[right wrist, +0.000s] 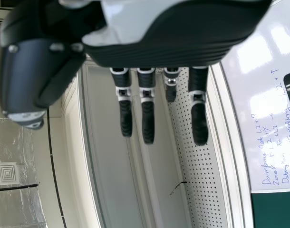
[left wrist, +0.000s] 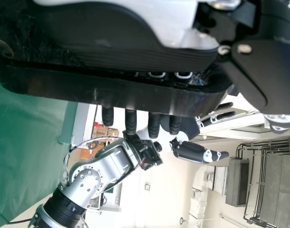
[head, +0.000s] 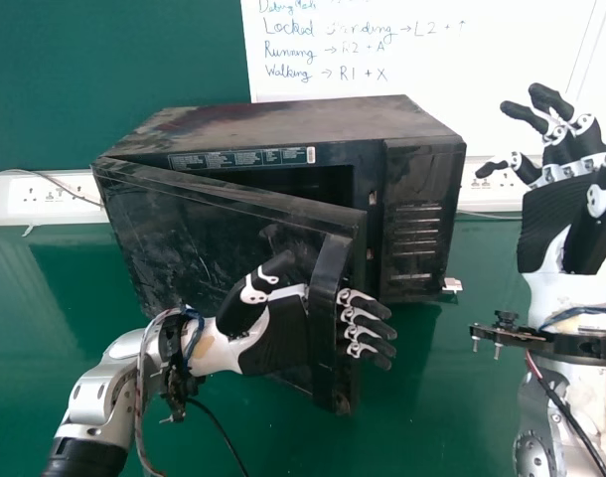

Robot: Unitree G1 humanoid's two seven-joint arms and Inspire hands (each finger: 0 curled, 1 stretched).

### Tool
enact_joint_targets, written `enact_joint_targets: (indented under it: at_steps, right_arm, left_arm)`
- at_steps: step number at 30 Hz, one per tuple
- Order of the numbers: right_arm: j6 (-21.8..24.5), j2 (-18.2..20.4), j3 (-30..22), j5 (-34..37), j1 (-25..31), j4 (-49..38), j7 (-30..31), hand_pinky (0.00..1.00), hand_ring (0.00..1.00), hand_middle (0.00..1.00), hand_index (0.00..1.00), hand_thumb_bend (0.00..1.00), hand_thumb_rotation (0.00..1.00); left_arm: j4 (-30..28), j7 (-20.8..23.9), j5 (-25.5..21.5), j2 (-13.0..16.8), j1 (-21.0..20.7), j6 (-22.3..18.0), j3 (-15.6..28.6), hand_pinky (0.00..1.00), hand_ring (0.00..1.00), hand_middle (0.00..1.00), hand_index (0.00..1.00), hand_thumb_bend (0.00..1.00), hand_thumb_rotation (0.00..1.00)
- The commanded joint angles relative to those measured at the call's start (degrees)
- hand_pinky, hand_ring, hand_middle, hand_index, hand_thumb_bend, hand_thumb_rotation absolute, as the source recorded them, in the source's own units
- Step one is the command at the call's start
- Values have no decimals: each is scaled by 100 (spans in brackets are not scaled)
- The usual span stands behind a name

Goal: Open the door of oven

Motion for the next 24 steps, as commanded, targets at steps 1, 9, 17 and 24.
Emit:
enact_joint_targets:
  at_steps: [1,9,17,24]
  right_arm:
    - [-30,-35,-20,-31,-46,-21,-10,84,92,93,89,100,100]
    - [-70,-44,-30,5,-69,45,47,83,92,93,89,100,100]
    - [-45,-33,-19,14,-82,31,39,83,92,93,89,100,100]
    - [-94,-29,-39,-10,-92,45,15,82,92,93,88,100,100]
  left_arm:
    - [-519,-76,-511,-89,-12,71,38,23,31,59,68,86,70]
    - [-999,23,-591,163,245,-22,251,22,32,59,69,89,71]
    - [-1271,-222,-763,394,409,-239,365,21,31,46,70,94,77]
    - [-600,-1051,-1140,636,305,25,488,30,40,48,72,100,85]
